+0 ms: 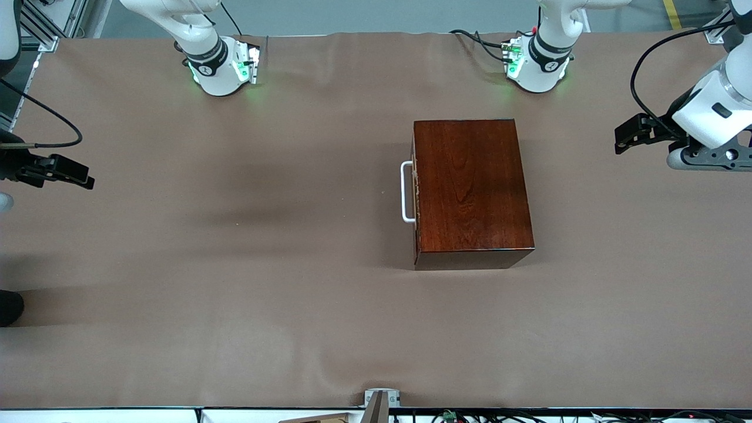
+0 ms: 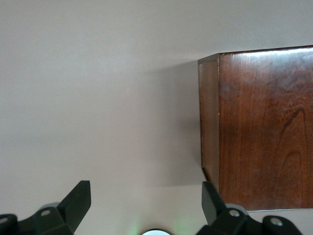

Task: Open drawer, take yellow block, close drawer
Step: 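Move the left gripper toward the dark wooden box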

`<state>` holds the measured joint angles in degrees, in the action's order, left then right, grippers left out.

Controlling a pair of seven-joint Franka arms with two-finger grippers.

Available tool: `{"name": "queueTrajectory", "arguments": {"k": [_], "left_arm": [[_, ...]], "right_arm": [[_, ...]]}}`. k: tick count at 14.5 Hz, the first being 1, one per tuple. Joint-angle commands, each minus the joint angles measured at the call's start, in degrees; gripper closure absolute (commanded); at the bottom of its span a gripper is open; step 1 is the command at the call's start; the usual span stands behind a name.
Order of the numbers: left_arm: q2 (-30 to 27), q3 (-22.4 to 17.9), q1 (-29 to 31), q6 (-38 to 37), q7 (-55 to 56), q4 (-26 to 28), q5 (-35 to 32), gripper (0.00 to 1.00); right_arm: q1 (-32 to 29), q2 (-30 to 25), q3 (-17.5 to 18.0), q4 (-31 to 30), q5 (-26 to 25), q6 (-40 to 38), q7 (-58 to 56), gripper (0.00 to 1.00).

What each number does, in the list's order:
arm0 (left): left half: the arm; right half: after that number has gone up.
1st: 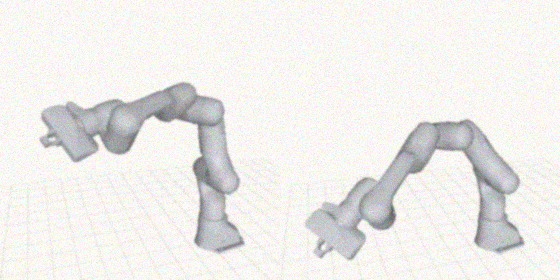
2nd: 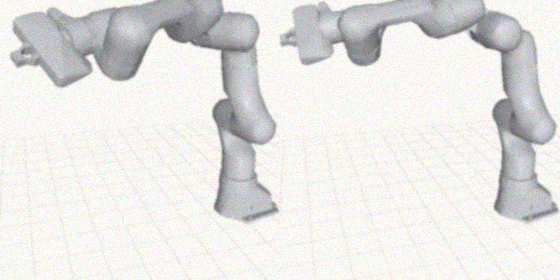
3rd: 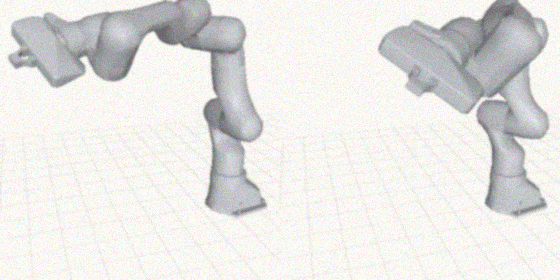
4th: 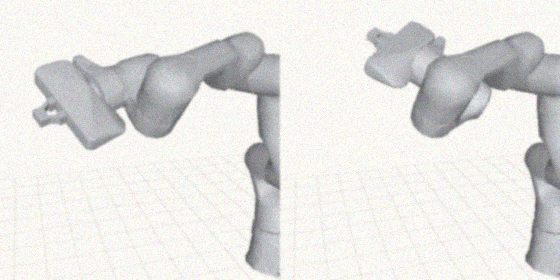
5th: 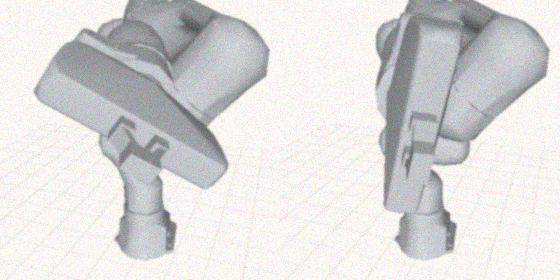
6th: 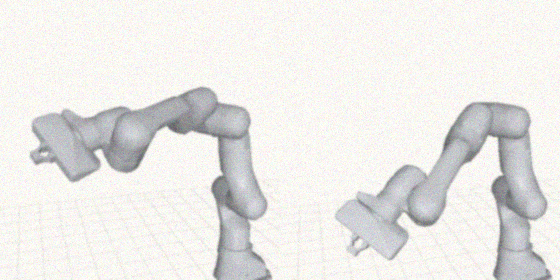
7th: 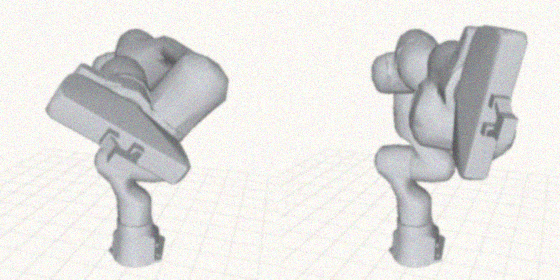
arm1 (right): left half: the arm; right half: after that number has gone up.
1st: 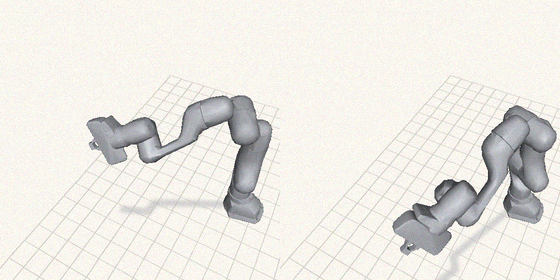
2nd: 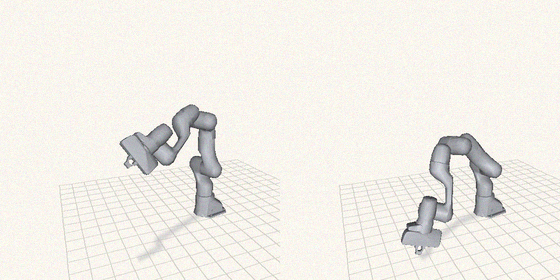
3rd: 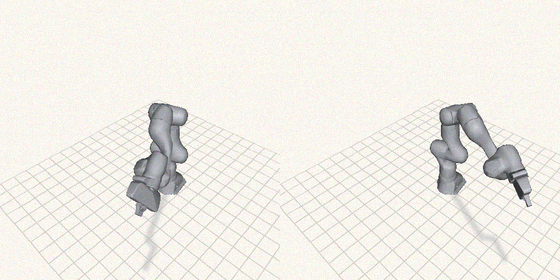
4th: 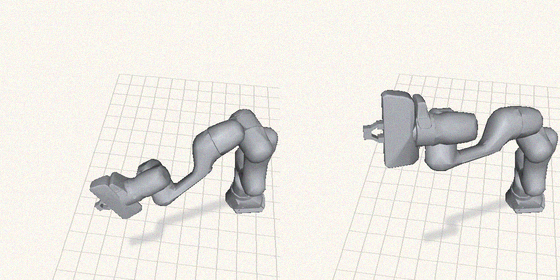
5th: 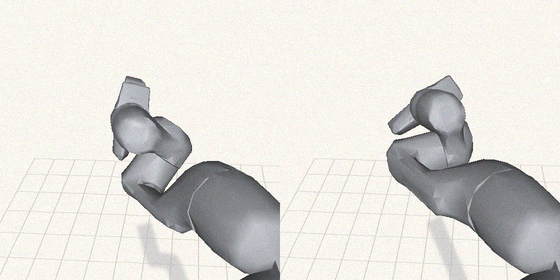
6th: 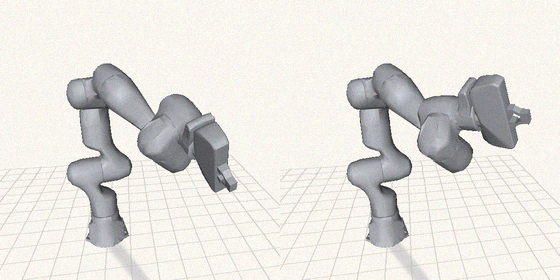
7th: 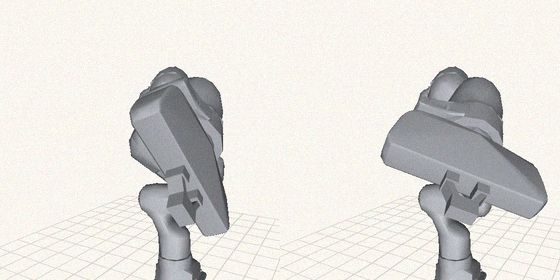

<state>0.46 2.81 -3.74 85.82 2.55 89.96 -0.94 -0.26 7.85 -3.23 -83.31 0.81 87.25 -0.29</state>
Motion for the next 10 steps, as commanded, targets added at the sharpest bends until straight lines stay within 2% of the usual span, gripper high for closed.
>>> {"name": "queueTrajectory", "arguments": {"k": [1, 6, 10], "left_arm": [[0.68, 0.44, -0.04, -1.01, 0.0, -1.02, -0.38, 0.0], [3.14, 0.53, -0.48, -0.92, 4.29, -1.37, 1.98, 0.0], [5.69, 0.61, -5.47, 0.31, 13.77, -1.45, 4.1, 0.0]], "right_arm": [[0.0, -0.82, 0.25, -0.36, -1.07, -0.41, 0.47, 0.0], [0.0, -0.9, 0.25, -0.36, -1.07, -0.41, 0.47, 0.0], [0.0, -0.82, 0.16, -0.36, -1.07, -0.41, 0.47, 0.0]]}}
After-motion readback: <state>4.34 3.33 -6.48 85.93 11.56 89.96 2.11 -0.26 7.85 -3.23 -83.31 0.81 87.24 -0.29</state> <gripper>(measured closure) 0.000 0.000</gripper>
